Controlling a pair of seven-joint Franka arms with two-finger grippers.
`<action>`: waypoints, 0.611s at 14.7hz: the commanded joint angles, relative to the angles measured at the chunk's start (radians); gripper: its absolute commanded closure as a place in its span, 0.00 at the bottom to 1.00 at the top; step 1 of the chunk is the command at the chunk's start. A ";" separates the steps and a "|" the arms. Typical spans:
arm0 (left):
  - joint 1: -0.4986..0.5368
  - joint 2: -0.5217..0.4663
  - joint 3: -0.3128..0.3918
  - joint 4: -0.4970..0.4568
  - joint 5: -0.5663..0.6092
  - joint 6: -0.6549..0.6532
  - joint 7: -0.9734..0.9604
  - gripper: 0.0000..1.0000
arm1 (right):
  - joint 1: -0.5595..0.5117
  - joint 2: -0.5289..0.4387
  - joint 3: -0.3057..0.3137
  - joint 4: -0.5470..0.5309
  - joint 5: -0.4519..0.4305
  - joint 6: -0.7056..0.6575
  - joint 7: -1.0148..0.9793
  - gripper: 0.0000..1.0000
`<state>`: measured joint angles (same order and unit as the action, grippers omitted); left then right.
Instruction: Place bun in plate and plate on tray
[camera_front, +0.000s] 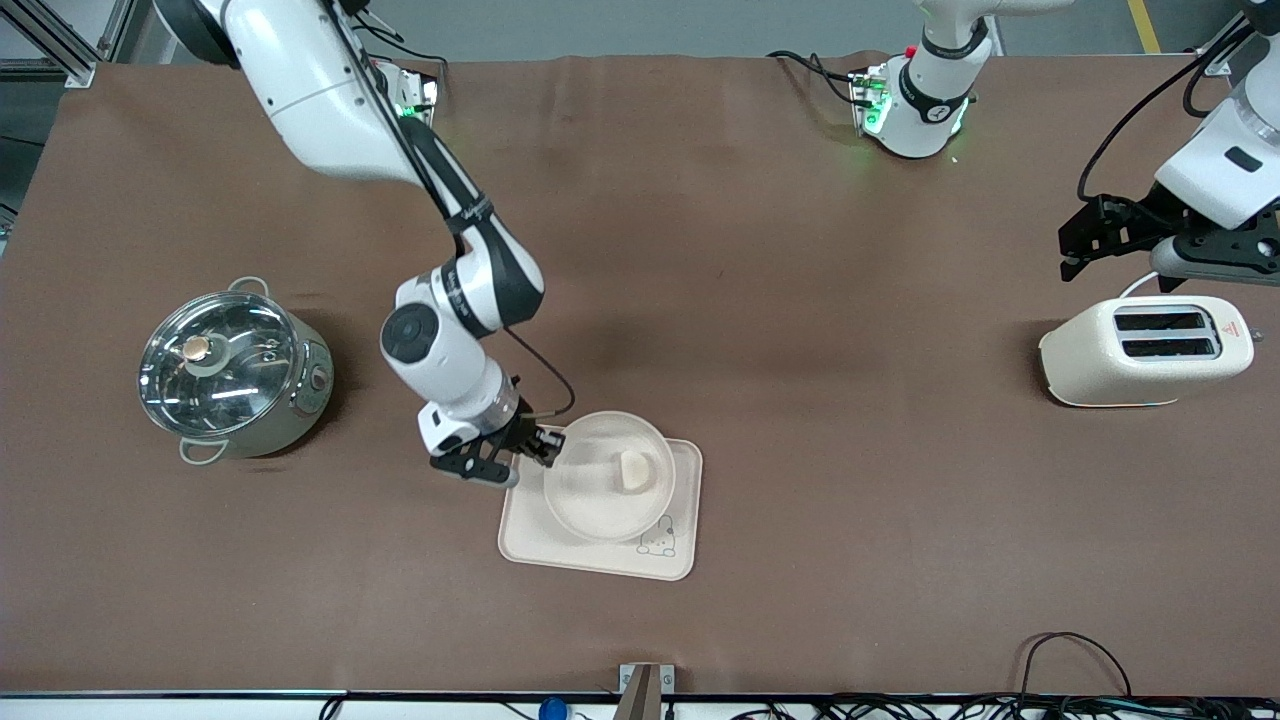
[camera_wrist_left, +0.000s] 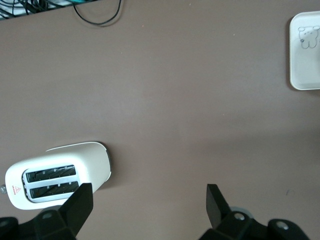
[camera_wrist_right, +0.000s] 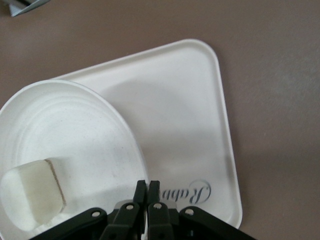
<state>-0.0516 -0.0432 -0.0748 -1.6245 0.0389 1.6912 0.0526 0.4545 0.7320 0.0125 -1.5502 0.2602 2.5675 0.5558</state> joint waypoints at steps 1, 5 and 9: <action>0.010 0.031 0.003 0.052 -0.021 -0.024 0.004 0.00 | -0.022 0.047 0.012 0.079 0.020 -0.036 -0.007 1.00; 0.013 0.031 0.009 0.052 -0.021 -0.024 0.000 0.00 | -0.028 0.067 0.014 0.073 0.022 -0.027 -0.010 1.00; 0.010 0.029 0.006 0.051 -0.021 -0.025 -0.007 0.00 | -0.011 0.070 0.014 0.052 0.019 -0.026 -0.013 1.00</action>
<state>-0.0396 -0.0201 -0.0703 -1.5980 0.0378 1.6878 0.0524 0.4408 0.8008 0.0188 -1.4957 0.2603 2.5396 0.5551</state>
